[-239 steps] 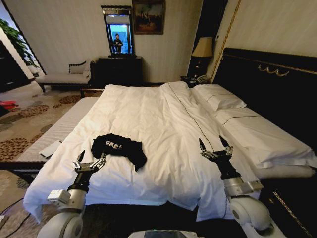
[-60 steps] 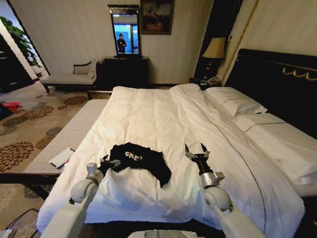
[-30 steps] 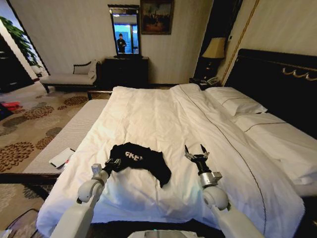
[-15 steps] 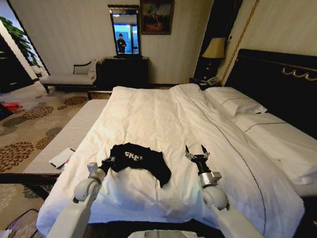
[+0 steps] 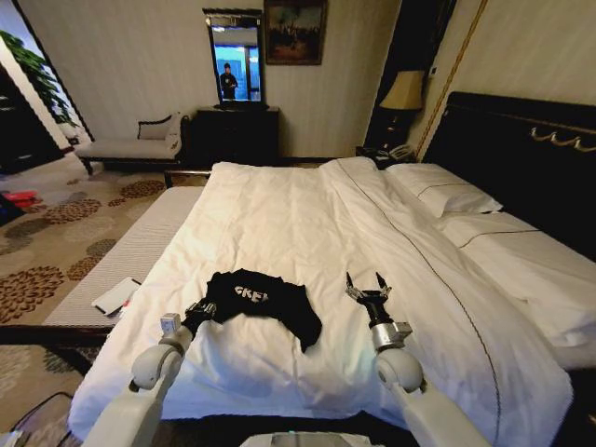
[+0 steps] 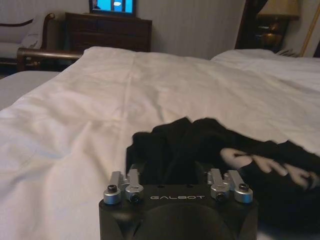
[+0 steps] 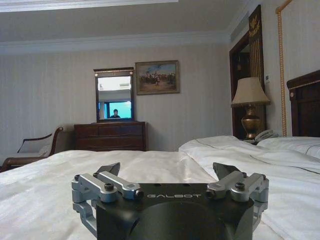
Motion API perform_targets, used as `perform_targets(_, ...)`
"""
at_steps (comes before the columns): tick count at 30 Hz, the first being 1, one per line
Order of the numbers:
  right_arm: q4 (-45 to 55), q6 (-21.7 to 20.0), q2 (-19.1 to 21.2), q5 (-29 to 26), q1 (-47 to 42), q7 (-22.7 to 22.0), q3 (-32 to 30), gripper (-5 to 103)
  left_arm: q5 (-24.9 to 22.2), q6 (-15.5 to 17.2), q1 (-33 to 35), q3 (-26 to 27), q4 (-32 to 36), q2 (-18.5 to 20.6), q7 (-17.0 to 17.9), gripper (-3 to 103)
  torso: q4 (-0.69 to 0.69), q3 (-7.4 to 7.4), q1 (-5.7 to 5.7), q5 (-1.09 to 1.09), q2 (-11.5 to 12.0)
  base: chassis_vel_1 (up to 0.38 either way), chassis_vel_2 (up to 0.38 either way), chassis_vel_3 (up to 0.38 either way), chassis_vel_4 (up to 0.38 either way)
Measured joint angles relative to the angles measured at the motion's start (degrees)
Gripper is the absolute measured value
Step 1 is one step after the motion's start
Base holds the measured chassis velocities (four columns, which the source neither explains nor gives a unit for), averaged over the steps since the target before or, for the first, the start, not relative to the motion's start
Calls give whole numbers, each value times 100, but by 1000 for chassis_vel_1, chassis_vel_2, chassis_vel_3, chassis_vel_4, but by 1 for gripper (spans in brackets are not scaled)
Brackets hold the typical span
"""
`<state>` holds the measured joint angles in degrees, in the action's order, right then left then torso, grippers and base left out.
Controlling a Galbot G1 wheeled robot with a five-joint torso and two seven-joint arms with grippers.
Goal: Fold the clothes on the bed.
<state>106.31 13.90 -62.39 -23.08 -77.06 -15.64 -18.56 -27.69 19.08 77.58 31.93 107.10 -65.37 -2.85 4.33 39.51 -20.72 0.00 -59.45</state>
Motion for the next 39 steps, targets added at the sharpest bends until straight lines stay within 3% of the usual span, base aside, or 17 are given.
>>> perform_targets(3,-8,0,-2,1,2,-2,2,100,-3,41,-52,-59,41,-9,12,65,0,0,0,1,0,0,0,0,0)
perform_targets(6,-15,1,-9,6,-1,-2,5,100,20,81,-158,-170,-5,-42,26,82,0,0,0,1,0,0,0,0,0)
perform_targets(9,-17,1,-10,7,-8,-3,2,100,43,92,-238,-231,-86,-75,27,87,1,0,0,0,0,0,0,0,0)
perform_targets(12,-17,1,5,7,-14,-6,-26,100,49,104,-322,-278,-192,-102,28,99,1,0,0,0,0,0,0,0,0)
perform_targets(15,-17,1,18,7,-21,-8,-56,100,51,104,-345,-284,-242,-106,28,97,0,0,-1,0,0,0,0,0,0)
perform_targets(19,-33,3,-5,13,-25,-12,-62,100,45,104,-363,-284,-292,-116,26,75,0,0,0,0,0,0,0,0,0)
perform_targets(22,-37,3,-31,29,-20,-12,-39,100,39,101,-372,-282,-318,-117,24,70,0,0,0,0,0,0,0,0,0)
perform_targets(28,-51,3,-65,69,-14,-12,-19,100,12,87,-378,-268,-351,-130,21,43,0,0,0,0,0,0,0,0,0)
perform_targets(31,-55,3,-70,83,-16,-12,-19,100,9,81,-378,-261,-352,-131,19,38,0,0,0,0,0,0,0,0,0)
perform_targets(34,-55,3,-75,96,-20,-12,-18,100,-15,72,-389,-216,-331,-127,18,21,0,0,-1,0,0,0,0,0,0)
perform_targets(37,-62,3,-77,99,-16,-28,8,100,-37,66,-390,-156,-288,-110,18,16,0,0,-1,0,0,0,0,0,0)
perform_targets(39,-52,-33,-67,14,-4,-95,86,100,-64,52,-391,-63,-225,-84,17,5,0,0,0,-1,0,0,0,0,0)
